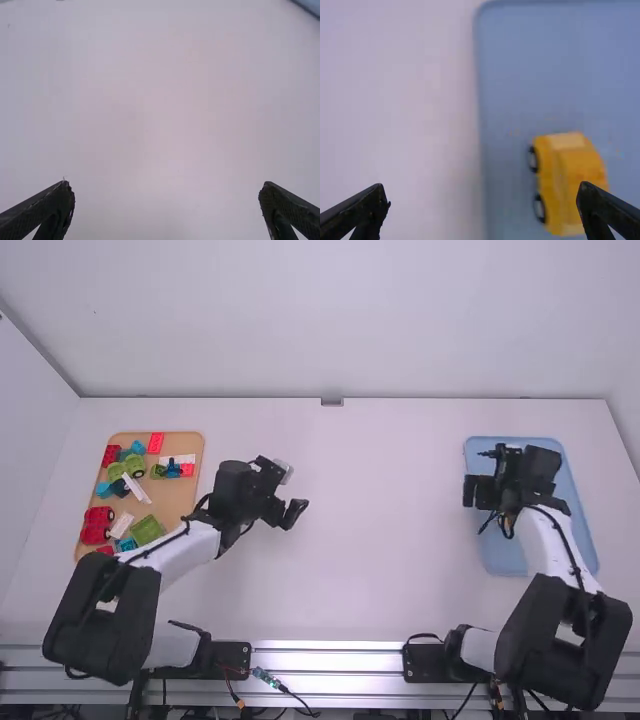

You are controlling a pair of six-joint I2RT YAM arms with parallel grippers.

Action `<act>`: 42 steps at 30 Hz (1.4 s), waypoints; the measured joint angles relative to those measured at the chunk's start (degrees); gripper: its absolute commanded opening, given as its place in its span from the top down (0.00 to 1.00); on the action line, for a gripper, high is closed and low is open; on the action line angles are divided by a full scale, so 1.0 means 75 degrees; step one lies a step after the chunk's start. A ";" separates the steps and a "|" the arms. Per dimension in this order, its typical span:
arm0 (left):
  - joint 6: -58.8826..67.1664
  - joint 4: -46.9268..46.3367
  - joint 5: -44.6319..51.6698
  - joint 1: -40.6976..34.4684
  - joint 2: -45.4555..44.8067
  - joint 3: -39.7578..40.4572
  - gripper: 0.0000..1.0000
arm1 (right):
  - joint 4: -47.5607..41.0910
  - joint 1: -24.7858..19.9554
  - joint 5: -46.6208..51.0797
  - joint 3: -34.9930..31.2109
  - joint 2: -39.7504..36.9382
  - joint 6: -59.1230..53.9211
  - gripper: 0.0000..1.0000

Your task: Assemble lego blocks to make yellow taxi

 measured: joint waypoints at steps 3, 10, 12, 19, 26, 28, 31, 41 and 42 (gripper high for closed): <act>-0.0723 -0.1113 -0.0866 -0.0367 -0.0493 0.0055 0.01 | -0.0364 0.1046 0.0035 0.0000 -0.0294 0.0085 0.01; -0.1454 -0.2906 -0.1550 -0.0455 -0.1058 0.0667 0.01 | -0.0493 0.2903 0.0082 0.0000 -0.0364 0.0224 0.01; -0.1574 -0.3077 -0.1667 -0.0455 -0.1125 0.0778 0.01 | -0.0571 0.3366 0.0082 0.0000 -0.0364 0.0256 0.01; -0.2092 -0.3328 -0.2492 -0.0393 -0.1212 0.0813 0.05 | -0.0481 0.4401 0.0236 -0.0009 -0.0396 0.0373 0.05; -0.1804 -0.2681 -0.2690 0.0207 -0.1888 0.0256 0.14 | 0.0163 0.3733 0.0807 -0.0525 -0.1070 0.0868 0.14; -0.1617 -0.2425 -0.2696 0.0452 -0.2127 0.0006 0.18 | 0.0388 0.3500 0.0976 -0.0766 -0.1317 0.1070 0.17; -0.1376 -0.2174 -0.2693 0.0810 -0.2489 -0.0356 0.22 | 0.0755 0.3144 0.1119 -0.1134 -0.1658 0.1387 0.22; -0.1157 -0.2136 -0.2774 0.1795 -0.4086 -0.1932 0.44 | 0.2063 0.2296 0.1262 -0.2637 -0.3244 0.1993 0.44; -0.1137 -0.2139 -0.2774 0.1795 -0.4220 -0.2063 0.46 | 0.2069 0.2302 0.1256 -0.2777 -0.3398 0.1996 0.45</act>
